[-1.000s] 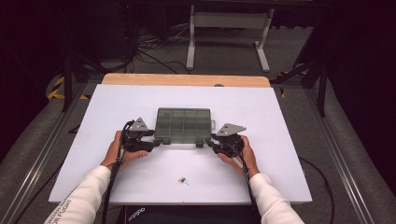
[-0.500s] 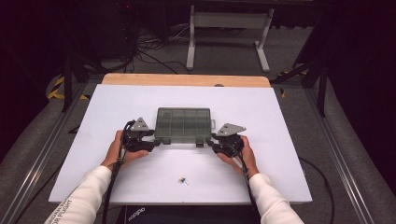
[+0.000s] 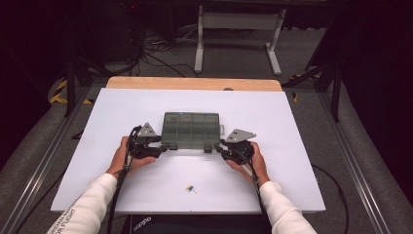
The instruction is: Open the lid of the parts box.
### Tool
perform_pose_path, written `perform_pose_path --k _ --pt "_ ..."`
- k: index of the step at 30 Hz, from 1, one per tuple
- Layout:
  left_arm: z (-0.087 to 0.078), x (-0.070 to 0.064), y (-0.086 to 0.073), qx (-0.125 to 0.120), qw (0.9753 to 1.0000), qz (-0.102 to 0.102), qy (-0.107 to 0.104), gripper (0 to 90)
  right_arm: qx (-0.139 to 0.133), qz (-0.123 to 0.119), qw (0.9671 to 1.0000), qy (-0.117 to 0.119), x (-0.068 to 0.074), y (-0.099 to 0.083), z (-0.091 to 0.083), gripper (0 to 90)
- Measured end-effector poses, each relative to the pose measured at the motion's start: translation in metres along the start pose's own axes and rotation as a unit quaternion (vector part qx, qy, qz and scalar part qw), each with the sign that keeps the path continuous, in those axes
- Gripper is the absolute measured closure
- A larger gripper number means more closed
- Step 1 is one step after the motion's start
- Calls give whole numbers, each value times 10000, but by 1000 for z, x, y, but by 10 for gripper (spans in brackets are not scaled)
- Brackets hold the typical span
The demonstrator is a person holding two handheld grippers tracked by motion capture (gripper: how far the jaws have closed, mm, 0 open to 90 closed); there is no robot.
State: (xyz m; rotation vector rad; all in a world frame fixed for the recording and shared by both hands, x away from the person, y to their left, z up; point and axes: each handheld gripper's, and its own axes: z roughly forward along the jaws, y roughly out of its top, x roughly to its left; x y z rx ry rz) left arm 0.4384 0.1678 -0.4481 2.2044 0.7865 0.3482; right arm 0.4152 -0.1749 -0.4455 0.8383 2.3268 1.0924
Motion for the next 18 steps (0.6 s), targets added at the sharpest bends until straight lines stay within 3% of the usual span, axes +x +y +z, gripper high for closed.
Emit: perform_pose_path --k 2,8,9,12,18 --pt "-1 1 0 -25 10000 -62 -39 428 -8 -26 10000 -26 0 0 -1 687" --pt "0 0 0 -50 9999 -97 13 454 -21 -20 10000 -93 0 0 0 717" --pt "-1 0 1 -121 9998 -154 -57 455 -67 -23 9999 -74 0 0 -1 719" --pt "0 -5 3 -113 9999 -3 128 449 -161 -51 9998 -68 2 2 -3 709" --pt "-6 -4 5 -268 9994 -6 205 446 -230 -87 9996 -164 2 3 -5 715"
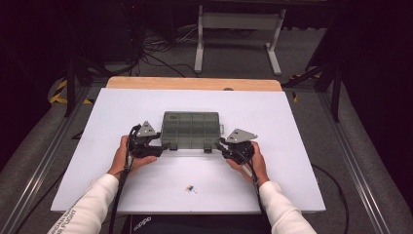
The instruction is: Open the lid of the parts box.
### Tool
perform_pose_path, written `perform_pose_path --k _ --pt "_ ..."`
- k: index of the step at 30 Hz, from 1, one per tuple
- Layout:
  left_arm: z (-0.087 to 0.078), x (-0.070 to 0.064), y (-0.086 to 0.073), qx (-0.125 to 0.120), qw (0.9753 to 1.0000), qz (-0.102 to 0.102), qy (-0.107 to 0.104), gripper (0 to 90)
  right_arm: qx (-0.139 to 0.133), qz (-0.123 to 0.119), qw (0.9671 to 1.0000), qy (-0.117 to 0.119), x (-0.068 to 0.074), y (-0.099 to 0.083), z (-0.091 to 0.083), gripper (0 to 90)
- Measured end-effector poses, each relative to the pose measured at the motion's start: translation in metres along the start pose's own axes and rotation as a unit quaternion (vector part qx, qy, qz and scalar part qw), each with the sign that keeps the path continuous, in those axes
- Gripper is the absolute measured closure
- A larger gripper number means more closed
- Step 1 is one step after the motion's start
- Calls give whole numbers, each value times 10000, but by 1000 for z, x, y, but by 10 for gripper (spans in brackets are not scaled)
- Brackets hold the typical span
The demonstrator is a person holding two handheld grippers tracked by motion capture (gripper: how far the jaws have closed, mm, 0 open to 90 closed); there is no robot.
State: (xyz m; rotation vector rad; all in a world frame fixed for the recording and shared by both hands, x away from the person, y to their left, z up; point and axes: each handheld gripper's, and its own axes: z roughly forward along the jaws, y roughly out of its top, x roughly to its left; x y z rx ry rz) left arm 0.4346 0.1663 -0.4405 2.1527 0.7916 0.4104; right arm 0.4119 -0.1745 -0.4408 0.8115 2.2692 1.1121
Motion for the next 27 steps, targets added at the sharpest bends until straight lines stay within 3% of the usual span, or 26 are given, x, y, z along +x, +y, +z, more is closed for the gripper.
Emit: perform_pose_path --k 4,10,18,22,25,27 --pt "-5 2 2 -138 9999 58 71 464 -56 -4 9998 -173 -2 1 -3 708" --pt "-10 2 9 -253 9994 179 144 449 -165 -222 9982 -525 -3 5 -4 688" --pt "-7 8 22 -218 9983 369 391 455 -356 -490 9958 -683 -7 26 -2 677" --pt "-6 11 29 -304 9971 449 529 515 -438 -438 9953 -741 -13 31 -4 713" --pt "-6 14 34 -305 9950 589 747 583 -457 -378 9948 -826 -18 35 -5 723" --pt "-6 16 38 -324 9948 614 745 600 -478 -341 9950 -812 -21 36 -5 723"
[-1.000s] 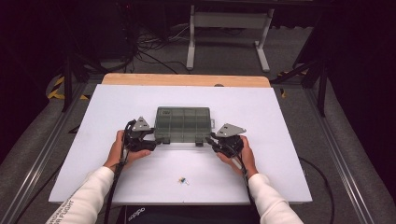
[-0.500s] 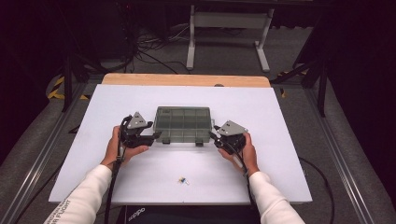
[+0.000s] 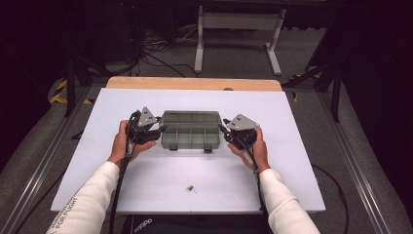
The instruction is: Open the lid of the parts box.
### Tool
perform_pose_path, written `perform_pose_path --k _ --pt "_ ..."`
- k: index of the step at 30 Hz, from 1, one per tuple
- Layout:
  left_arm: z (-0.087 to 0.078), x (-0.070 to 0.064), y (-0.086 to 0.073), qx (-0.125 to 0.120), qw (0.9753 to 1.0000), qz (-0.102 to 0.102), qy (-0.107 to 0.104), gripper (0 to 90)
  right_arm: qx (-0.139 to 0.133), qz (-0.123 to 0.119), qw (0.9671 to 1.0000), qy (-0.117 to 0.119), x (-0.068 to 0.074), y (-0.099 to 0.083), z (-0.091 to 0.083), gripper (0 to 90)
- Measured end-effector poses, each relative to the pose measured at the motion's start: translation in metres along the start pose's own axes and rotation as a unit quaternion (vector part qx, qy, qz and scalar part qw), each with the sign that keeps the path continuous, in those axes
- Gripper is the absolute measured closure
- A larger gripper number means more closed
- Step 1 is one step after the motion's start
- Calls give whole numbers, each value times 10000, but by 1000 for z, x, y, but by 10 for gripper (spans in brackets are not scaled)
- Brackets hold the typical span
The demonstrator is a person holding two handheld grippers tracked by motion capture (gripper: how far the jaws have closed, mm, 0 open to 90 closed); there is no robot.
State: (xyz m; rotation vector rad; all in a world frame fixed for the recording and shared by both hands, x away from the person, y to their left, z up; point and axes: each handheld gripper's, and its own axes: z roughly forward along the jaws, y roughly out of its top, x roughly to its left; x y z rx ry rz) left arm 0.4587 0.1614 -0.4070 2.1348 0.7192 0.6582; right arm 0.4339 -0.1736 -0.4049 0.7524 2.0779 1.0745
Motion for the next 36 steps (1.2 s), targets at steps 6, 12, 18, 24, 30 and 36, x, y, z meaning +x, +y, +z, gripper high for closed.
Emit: perform_pose_path --k 6,12,18,24,30,36 --pt "1 8 16 91 9995 305 60 650 -89 21 9999 58 -9 8 4 729" --pt "2 16 28 92 9992 374 73 699 -136 181 9997 114 -19 18 11 755" --pt "4 27 37 50 9994 339 5 718 -206 355 9990 160 -29 26 16 801" --pt "8 38 39 -59 9996 256 -54 735 -233 525 9981 205 -38 29 23 806" --pt "14 47 38 -209 9997 27 -155 741 -192 630 9974 288 -48 34 32 802" --pt "25 54 32 -383 9981 -445 -196 745 -178 820 9960 315 -54 34 44 788"
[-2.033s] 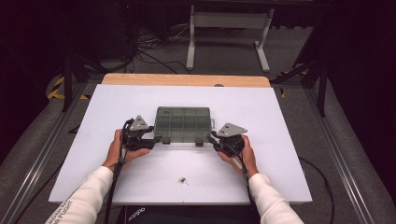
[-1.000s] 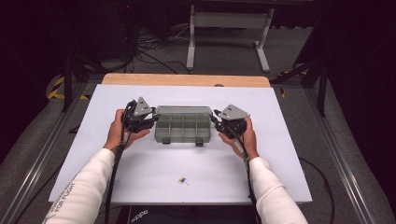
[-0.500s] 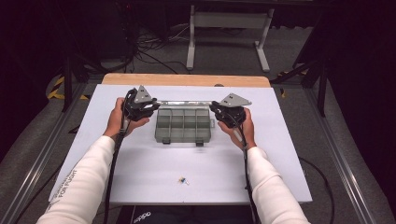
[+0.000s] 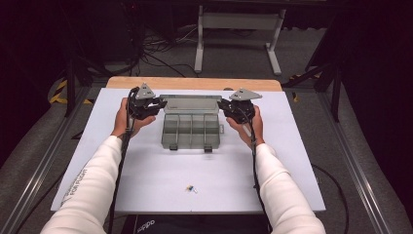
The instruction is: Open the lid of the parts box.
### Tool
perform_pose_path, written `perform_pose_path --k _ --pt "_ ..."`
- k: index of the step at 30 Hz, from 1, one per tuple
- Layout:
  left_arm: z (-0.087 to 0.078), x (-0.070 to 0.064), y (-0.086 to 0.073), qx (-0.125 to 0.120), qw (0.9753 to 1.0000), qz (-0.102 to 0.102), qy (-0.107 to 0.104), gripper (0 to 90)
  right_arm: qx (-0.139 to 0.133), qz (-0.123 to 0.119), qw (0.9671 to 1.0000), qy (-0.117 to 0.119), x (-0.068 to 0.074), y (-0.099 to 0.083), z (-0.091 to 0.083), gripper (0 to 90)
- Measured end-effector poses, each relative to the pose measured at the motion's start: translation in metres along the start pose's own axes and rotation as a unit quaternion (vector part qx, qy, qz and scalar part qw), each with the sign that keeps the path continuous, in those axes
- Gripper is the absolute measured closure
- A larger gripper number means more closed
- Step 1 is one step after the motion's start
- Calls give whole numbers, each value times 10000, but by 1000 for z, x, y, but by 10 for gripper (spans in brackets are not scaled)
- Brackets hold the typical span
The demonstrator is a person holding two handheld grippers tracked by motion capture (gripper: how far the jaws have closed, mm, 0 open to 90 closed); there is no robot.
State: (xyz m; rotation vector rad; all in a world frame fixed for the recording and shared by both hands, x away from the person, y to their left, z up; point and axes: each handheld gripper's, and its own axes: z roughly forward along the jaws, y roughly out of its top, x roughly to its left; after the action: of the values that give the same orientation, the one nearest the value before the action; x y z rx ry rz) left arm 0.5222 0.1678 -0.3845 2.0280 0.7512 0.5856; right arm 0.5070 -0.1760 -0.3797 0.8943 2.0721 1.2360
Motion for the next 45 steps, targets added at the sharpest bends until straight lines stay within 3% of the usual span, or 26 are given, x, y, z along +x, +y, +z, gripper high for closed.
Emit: perform_pose_path --k 4,12,16,21,27,28,36,45 --pt "11 4 -7 1 9996 -271 68 762 -16 135 9999 -43 -4 0 11 785" --pt "28 7 -17 -8 9983 -558 177 761 89 397 9991 -137 -10 -11 28 804" --pt "34 7 -21 56 9976 -623 293 777 136 469 9986 -211 -9 -17 37 808" --pt "41 10 -21 139 9976 -555 388 807 182 489 9981 -316 -12 -19 44 809" --pt "46 9 -26 171 9960 -727 489 802 248 559 9972 -429 -10 -22 51 809" --pt "48 8 -27 195 9955 -821 439 802 217 609 9969 -450 -10 -23 52 809" --pt "52 5 -31 368 9938 -925 504 797 258 785 9953 -504 -8 -31 55 807" --pt "58 3 -34 503 9929 -937 529 787 332 899 9938 -565 -5 -38 60 801"
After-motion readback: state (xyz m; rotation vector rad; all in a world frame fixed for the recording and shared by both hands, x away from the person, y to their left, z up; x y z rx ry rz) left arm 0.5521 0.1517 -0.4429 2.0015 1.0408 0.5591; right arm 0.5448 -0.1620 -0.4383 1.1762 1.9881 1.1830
